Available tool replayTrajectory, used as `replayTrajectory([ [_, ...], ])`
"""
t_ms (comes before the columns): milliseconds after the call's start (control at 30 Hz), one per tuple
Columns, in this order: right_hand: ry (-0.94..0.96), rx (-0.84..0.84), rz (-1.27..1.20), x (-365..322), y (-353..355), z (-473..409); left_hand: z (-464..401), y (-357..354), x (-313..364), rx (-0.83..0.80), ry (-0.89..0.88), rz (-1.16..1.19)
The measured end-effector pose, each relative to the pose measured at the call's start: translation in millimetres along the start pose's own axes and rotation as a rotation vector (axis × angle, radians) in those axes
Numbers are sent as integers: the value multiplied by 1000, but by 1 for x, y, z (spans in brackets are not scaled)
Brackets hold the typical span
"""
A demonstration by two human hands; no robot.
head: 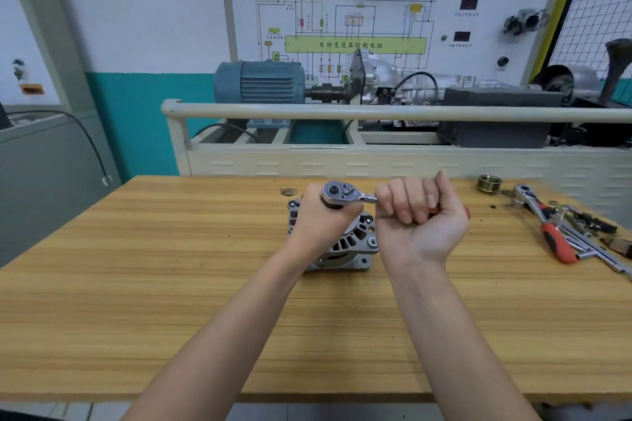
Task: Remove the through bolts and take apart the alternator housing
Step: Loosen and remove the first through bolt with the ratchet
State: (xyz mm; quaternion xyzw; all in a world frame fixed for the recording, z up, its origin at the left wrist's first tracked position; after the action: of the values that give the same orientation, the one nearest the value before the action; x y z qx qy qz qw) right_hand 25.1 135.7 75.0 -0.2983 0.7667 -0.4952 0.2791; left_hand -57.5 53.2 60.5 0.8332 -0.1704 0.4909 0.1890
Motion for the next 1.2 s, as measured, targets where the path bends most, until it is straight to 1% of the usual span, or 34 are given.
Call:
replayTrajectory([
  [67,-86,-14,31,1,-2,-10,1,0,-2,-86,20,-92],
  [200,-437,-35,24,20,-8,-37,5,-11,10,-429,40,-222],
  [233,-496,-25,19,24,-9,-42,4,-14,12,-480,57,-240],
  [267,-532,-11,14,27,-9,-46,3,-16,12,-494,67,-246],
  [333,-538,23,-7,27,-8,-50,0,-17,11,-434,81,-200],
  [367,-501,42,-18,25,-6,-50,-2,-16,8,-383,84,-159],
  [467,-263,80,-24,12,0,-37,-3,-6,2,-182,67,-35],
  [533,-76,59,-1,4,1,-18,-5,4,0,-22,66,44],
  [600,42,16,13,1,-2,-1,-4,6,0,44,73,50],
  [633,63,0,20,0,-3,3,-3,6,0,38,74,32],
  [700,22,-6,45,2,-6,-2,-1,6,1,-29,85,-10],
  [767,-110,10,50,8,-6,-16,1,5,4,-184,75,-70],
  [833,-283,5,52,18,-9,-31,1,2,9,-344,63,-143],
  [900,-431,-23,58,28,-15,-41,1,-3,11,-454,71,-176],
  [933,-480,-29,57,31,-17,-45,0,-6,11,-481,77,-158],
  [967,-505,-24,53,33,-18,-47,0,-9,11,-481,83,-121],
  [1033,-483,15,38,32,-16,-50,-3,-10,9,-405,91,-37],
  [1100,-363,56,12,25,-11,-47,-5,-7,7,-278,73,1],
  [1200,-94,49,32,10,-6,-23,-7,4,4,-42,52,46],
])
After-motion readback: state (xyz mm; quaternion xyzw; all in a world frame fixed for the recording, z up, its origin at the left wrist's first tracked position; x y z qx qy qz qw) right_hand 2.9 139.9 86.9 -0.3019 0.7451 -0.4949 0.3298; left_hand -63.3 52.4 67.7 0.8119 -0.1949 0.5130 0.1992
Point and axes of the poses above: each hand's wrist, its own z-axis away from the middle knuckle, its own y-axis out of the back of the hand, x = y × z, the point moved 8 cm from there along -z, towards the middle knuckle, and after that the axes turned 4 degrees about y, right-handed, at the moved point
